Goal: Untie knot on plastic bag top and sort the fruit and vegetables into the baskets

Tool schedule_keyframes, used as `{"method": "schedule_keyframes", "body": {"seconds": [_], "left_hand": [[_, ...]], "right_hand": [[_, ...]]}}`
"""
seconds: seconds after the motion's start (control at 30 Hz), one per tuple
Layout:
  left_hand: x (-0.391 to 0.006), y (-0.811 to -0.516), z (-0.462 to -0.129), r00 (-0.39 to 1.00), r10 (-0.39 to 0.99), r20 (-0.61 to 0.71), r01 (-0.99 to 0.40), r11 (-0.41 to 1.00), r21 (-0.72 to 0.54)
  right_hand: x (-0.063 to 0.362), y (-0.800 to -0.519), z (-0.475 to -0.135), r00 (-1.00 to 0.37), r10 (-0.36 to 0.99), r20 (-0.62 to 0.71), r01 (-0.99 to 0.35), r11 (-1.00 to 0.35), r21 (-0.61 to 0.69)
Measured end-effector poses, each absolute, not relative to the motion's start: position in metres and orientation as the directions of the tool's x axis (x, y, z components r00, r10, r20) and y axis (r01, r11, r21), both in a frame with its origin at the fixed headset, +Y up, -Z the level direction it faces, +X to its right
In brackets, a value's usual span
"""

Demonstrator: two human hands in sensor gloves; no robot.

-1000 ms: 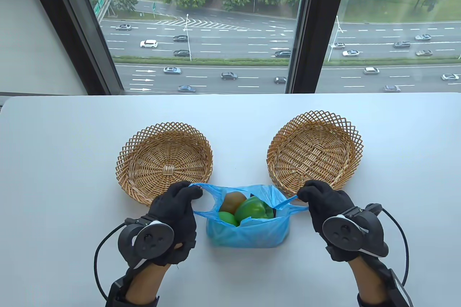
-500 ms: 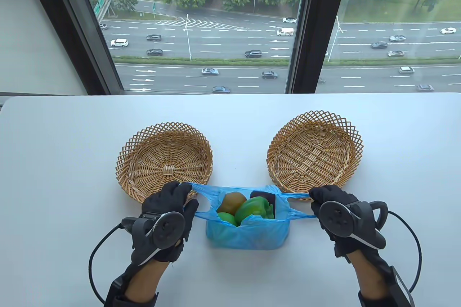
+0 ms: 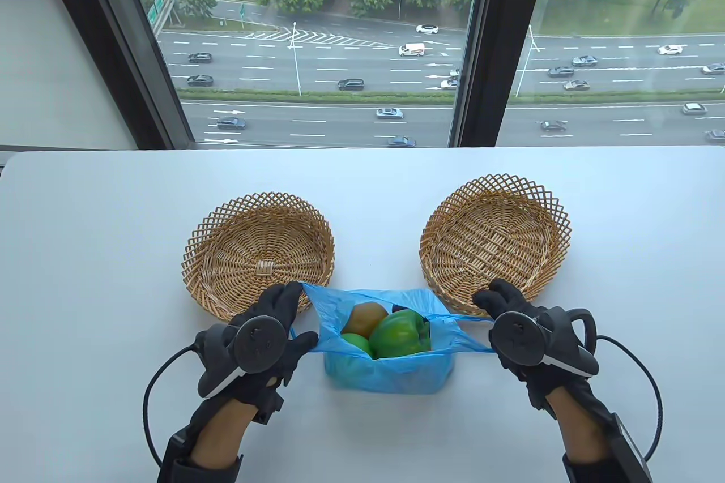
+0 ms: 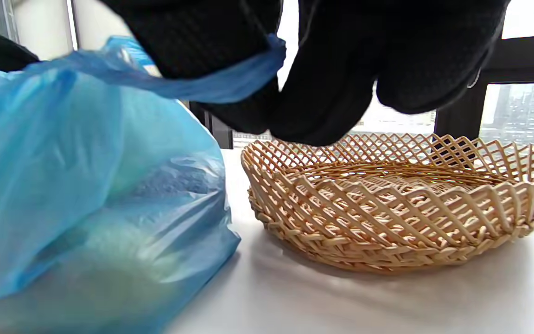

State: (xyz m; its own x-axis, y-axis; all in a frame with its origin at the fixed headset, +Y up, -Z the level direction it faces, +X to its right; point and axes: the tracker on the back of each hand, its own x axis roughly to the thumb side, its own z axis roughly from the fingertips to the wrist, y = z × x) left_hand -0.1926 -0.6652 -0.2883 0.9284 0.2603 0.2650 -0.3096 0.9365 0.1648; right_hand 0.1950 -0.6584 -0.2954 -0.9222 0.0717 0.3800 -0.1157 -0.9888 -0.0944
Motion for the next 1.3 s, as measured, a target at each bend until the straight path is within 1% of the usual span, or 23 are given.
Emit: {"method": "schedule_keyframes", "body": {"seconds": [0.03,0.13,0.17,0.23,0.3,0.37,0.43,0.57,0.6,0.67,0.73,0.87,0.93,1.0,1.07,1.1,1.2,1.3], "left_hand": [[-0.193,-0.665,-0.288,0.926,0.262,0.271,-0.315,0.933,0.173],[-0.191,-0.664,-0.286,0.923,0.263,0.282,-0.325,0.924,0.201],[-0.191,-0.664,-0.286,0.923,0.259,0.283,-0.322,0.925,0.201],[-0.19,-0.665,-0.286,0.923,0.26,0.286,-0.321,0.926,0.197],[-0.19,-0.664,-0.286,0.921,0.258,0.292,-0.324,0.924,0.205],[-0.191,-0.663,-0.285,0.918,0.26,0.299,-0.332,0.916,0.223],[-0.192,-0.662,-0.284,0.911,0.265,0.316,-0.35,0.903,0.25],[-0.191,-0.662,-0.284,0.883,0.297,0.363,-0.402,0.878,0.261],[-0.191,-0.664,-0.286,0.886,0.297,0.357,-0.395,0.885,0.246],[-0.191,-0.67,-0.291,0.894,0.308,0.327,-0.375,0.911,0.168],[-0.192,-0.681,-0.299,0.887,0.351,0.301,-0.381,0.923,0.046],[-0.191,-0.693,-0.308,0.904,0.315,0.29,-0.326,0.945,-0.012],[-0.188,-0.7,-0.31,0.902,0.325,0.285,-0.315,0.946,-0.081],[-0.184,-0.707,-0.312,0.908,0.308,0.283,-0.276,0.95,-0.149],[-0.184,-0.707,-0.312,0.901,0.315,0.297,-0.276,0.947,-0.167],[-0.186,-0.704,-0.311,0.887,0.342,0.309,-0.31,0.939,-0.149],[-0.196,-0.689,-0.306,0.843,0.42,0.336,-0.428,0.902,-0.055],[-0.205,-0.675,-0.299,0.804,0.473,0.36,-0.519,0.854,0.037]], "right_hand": [[0.195,-0.657,-0.294,-0.919,0.082,0.385,-0.133,-0.985,-0.109],[0.193,-0.651,-0.289,-0.879,0.093,0.469,-0.163,-0.98,-0.11],[0.192,-0.651,-0.288,-0.869,0.106,0.483,-0.17,-0.981,-0.092],[0.189,-0.651,-0.286,-0.855,0.123,0.504,-0.2,-0.975,-0.101],[0.187,-0.65,-0.285,-0.869,0.094,0.486,-0.19,-0.97,-0.152],[0.187,-0.651,-0.286,-0.89,0.046,0.454,-0.126,-0.981,-0.149],[0.189,-0.653,-0.287,-0.908,0.019,0.418,-0.095,-0.983,-0.16],[0.194,-0.656,-0.294,-0.908,0.078,0.411,-0.129,-0.987,-0.098],[0.194,-0.658,-0.294,-0.911,0.081,0.405,-0.125,-0.989,-0.083],[0.194,-0.662,-0.297,-0.914,0.082,0.398,-0.111,-0.993,-0.05],[0.193,-0.67,-0.303,-0.91,0.106,0.4,-0.107,-0.994,0.021],[0.188,-0.687,-0.31,-0.908,0.099,0.407,-0.027,-0.984,0.179],[0.186,-0.694,-0.313,-0.91,0.085,0.405,0.001,-0.978,0.207],[0.186,-0.698,-0.315,-0.909,0.082,0.408,0.013,-0.975,0.223],[0.188,-0.696,-0.314,-0.902,0.115,0.416,-0.031,-0.978,0.205],[0.191,-0.692,-0.313,-0.894,0.153,0.421,-0.077,-0.979,0.191],[0.202,-0.673,-0.308,-0.872,0.24,0.427,-0.204,-0.971,0.129],[0.214,-0.658,-0.302,-0.861,0.293,0.416,-0.289,-0.954,0.075]]}}
